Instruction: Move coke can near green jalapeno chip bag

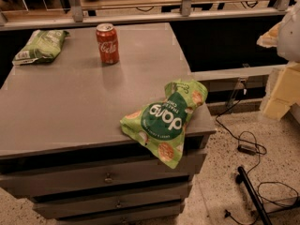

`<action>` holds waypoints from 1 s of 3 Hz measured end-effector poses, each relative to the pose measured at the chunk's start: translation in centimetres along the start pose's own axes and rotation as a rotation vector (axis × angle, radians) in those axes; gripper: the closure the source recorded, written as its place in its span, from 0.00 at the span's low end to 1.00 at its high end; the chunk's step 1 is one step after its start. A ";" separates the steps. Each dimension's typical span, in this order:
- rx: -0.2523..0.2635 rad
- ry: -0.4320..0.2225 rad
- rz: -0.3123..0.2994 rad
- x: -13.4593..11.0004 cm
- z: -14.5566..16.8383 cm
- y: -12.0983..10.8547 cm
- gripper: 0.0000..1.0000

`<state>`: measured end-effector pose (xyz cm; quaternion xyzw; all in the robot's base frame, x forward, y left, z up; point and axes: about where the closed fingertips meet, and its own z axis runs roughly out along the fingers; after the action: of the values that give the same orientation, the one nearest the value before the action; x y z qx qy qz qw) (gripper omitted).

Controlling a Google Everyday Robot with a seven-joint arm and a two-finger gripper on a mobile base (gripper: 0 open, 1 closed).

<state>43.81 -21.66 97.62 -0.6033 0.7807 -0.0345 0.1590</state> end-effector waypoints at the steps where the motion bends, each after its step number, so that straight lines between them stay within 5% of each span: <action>1: -0.005 -0.014 -0.020 -0.9 0.3 -0.5 0.00; 2: -0.032 -0.077 -0.111 -5.1 1.9 -2.5 0.00; 3: -0.043 -0.220 -0.277 -16.8 4.0 -6.8 0.00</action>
Offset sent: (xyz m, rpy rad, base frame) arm 0.0789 0.0879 -0.0059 0.0932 0.0082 0.2681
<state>55.03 -6.91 99.03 -0.7085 0.6684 0.0269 0.2246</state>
